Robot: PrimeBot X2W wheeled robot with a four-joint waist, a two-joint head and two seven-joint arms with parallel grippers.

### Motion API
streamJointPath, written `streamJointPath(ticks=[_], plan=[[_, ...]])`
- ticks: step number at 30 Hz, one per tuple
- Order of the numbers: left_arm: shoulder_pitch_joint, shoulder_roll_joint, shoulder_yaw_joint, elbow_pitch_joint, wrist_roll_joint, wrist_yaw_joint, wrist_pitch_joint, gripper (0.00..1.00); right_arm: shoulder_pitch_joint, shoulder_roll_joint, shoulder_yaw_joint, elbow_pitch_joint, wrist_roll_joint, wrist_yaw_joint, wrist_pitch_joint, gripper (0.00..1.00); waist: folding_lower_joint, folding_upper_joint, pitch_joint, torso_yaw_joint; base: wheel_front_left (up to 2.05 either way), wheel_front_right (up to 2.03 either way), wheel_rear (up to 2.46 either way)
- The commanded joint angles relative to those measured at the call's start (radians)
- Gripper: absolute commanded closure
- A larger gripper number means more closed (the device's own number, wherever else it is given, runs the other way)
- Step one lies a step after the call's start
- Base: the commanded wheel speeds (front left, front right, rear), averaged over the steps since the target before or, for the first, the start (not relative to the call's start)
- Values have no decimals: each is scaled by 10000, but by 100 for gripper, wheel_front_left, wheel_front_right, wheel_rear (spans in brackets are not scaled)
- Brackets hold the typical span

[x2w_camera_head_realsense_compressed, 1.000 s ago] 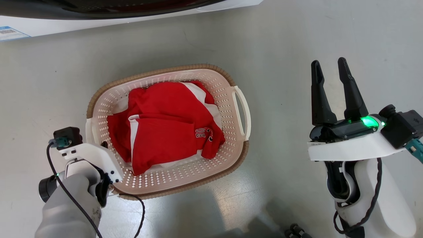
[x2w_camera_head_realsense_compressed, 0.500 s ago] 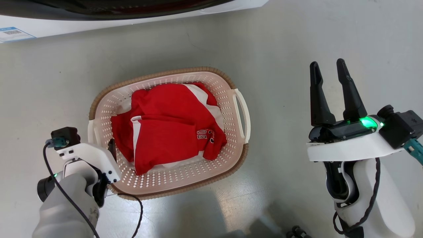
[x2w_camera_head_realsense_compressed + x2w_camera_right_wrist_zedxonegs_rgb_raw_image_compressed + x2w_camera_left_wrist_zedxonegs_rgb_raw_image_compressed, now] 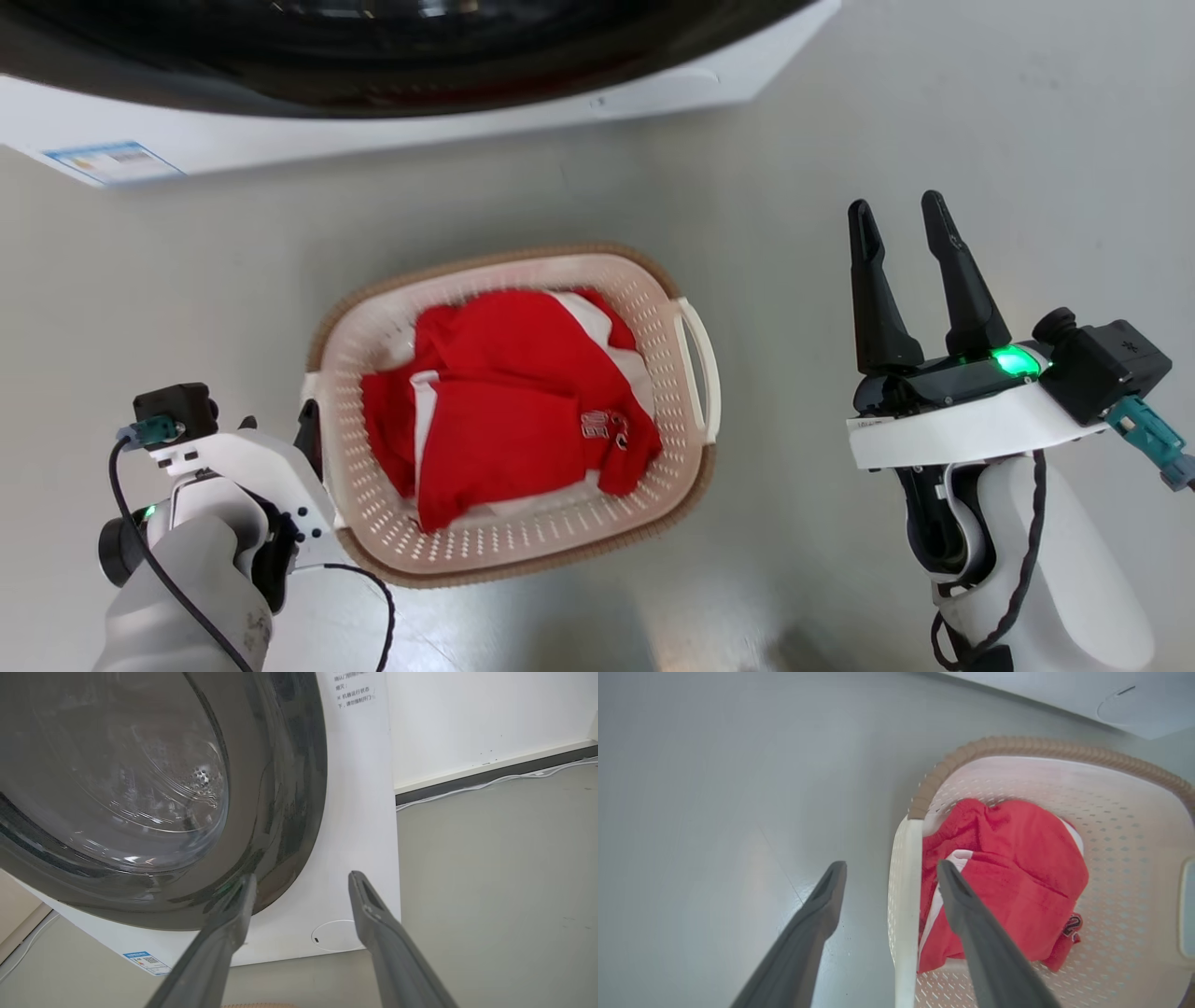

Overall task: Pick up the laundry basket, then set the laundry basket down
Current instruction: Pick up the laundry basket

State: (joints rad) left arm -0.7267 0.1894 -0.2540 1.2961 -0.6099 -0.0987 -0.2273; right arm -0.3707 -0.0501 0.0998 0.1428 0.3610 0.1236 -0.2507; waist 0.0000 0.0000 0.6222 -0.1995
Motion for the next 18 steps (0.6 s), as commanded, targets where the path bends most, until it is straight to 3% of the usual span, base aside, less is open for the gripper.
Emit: streamJointPath(ticks=[1, 11, 18], plan=[[346, 223, 157, -84, -32, -140, -214, 0, 228, -1, 199, -121, -36, 71, -111, 0, 0, 0, -634, 300, 0, 0, 0], [1180, 85, 214, -1760, 566, -279, -341, 0, 834, -1, 94, 473, -264, 71, -111, 0, 0, 0, -2662, 898, 0, 0, 0], [2429, -176, 676, -3614, 1267, 4, -343, 0, 1458, -17, -32, 779, -405, 71, -111, 0, 0, 0, -4017, 1287, 0, 0, 0]])
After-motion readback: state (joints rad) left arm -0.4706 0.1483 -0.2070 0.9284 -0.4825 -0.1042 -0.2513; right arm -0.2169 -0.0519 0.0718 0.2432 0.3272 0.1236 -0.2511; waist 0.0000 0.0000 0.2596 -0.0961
